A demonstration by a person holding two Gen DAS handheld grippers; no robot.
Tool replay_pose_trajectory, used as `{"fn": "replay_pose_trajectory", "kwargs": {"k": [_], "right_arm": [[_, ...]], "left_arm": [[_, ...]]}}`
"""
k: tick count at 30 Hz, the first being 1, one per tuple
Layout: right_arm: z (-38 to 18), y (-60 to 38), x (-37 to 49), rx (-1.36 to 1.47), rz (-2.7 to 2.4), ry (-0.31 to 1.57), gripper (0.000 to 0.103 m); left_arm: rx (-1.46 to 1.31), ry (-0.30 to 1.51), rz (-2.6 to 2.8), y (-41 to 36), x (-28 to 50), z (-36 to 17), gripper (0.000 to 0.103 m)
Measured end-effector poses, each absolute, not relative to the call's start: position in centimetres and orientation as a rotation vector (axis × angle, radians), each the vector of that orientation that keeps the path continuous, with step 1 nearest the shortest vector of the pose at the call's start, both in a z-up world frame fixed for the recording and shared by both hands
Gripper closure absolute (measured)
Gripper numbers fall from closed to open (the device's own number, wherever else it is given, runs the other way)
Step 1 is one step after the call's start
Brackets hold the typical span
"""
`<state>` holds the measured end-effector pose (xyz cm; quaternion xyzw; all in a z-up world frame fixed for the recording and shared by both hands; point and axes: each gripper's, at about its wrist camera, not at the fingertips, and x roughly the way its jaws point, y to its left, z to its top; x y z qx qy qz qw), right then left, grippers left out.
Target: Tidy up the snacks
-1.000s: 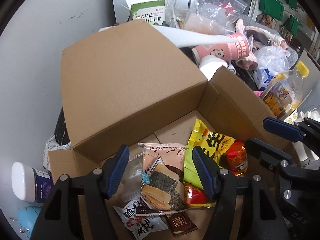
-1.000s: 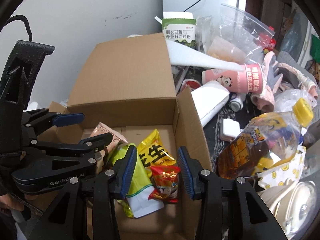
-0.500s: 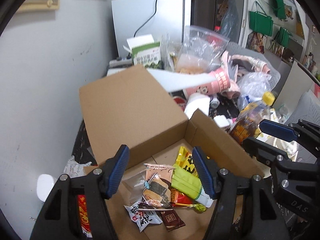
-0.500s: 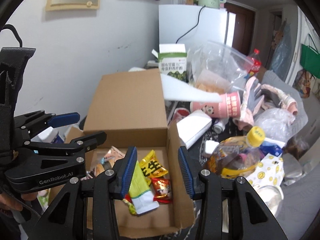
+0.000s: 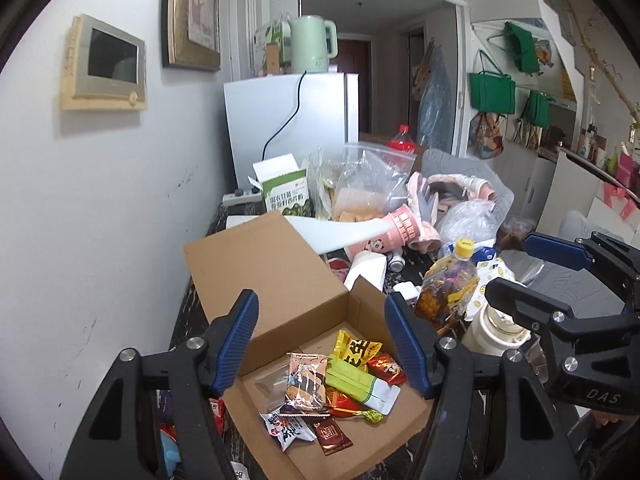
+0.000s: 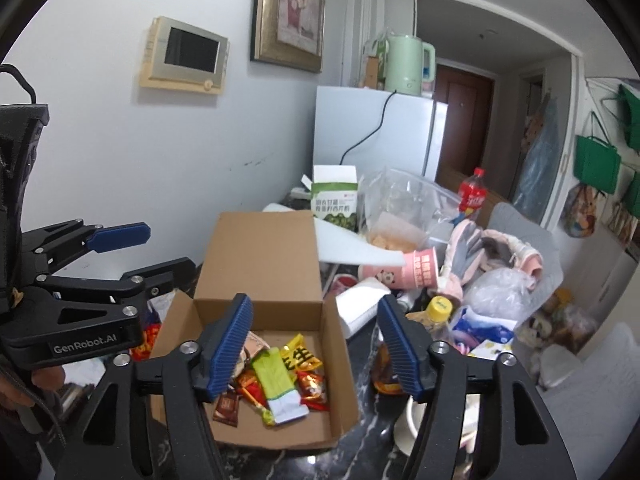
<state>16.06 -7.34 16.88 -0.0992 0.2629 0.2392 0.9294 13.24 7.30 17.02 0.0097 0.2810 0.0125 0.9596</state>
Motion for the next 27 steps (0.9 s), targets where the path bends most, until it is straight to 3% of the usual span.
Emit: {"fn": "replay_pose_trajectory", "kwargs": {"k": [4,8,27], "right_arm": [[17.2,-8.4,13.4,-0.208,0.465,0.498,0.026],[16.9,-9.2,11.2,-0.203,0.447,0.471,0.015],[10.0,-12.0,4.5,-0.136,0.404,0.569,0.012]], "left_arm": [[0.030,0.528,0.043,6.9,11.0,17.4,0.031],[0.032,0.511,0.037,6.4,8.8,16.8,0.030],[0.014,0.543,0.002,4.2,1.3,10.6,0.030]]}}
